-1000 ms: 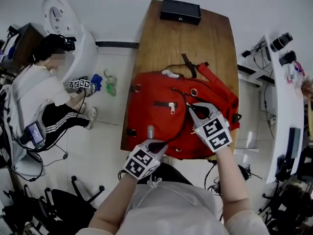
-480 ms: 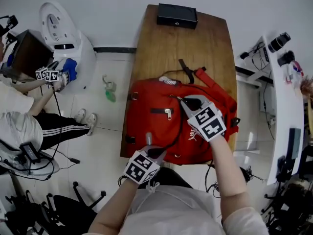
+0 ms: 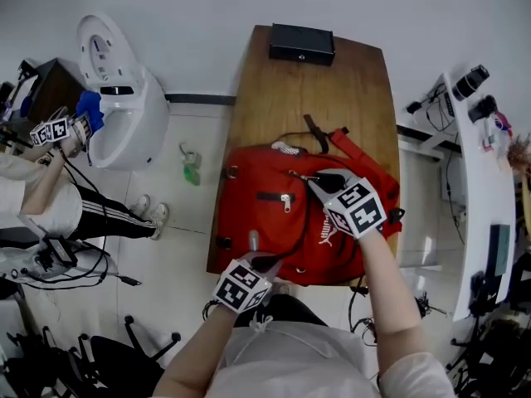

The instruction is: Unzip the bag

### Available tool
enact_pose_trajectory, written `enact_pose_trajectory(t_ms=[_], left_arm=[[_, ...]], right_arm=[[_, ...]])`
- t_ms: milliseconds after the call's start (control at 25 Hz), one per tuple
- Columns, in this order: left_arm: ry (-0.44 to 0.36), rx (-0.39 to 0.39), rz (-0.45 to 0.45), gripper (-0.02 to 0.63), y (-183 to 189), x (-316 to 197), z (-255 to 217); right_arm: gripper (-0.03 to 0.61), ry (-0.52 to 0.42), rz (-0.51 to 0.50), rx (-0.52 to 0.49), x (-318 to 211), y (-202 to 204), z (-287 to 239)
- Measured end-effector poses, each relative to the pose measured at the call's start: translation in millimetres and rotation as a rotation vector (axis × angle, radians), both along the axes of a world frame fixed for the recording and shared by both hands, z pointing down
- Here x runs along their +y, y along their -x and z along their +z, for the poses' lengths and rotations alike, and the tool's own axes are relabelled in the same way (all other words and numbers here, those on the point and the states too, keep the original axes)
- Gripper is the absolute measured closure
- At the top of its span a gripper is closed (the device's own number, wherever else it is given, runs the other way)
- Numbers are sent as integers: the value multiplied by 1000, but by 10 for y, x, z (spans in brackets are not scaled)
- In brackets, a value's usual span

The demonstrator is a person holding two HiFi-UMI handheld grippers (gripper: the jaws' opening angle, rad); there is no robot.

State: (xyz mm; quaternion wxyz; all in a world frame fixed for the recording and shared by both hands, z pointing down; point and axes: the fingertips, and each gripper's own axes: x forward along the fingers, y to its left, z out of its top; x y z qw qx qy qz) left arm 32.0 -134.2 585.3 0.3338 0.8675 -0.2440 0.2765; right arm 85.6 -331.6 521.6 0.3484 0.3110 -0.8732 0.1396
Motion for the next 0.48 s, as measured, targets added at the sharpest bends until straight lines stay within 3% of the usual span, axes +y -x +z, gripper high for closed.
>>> enact_pose_trajectory(t_ms=[160,240,320,480], left_arm=[[-26,-30,-36,606,51,-5,19],[-47,-37,-65,606,86,-7,-8],[-79,-28,-107,606,113,-21,-111],[-179,22,-202,606,120,-61,-462]], right_arm=[[540,-71,118,-19,32,-333,-125],[572,-104,176,-92,136,-499,-274],[572,-129,189,-171,332,-586,-430],[572,-198,160,-230,824,-645,-593]])
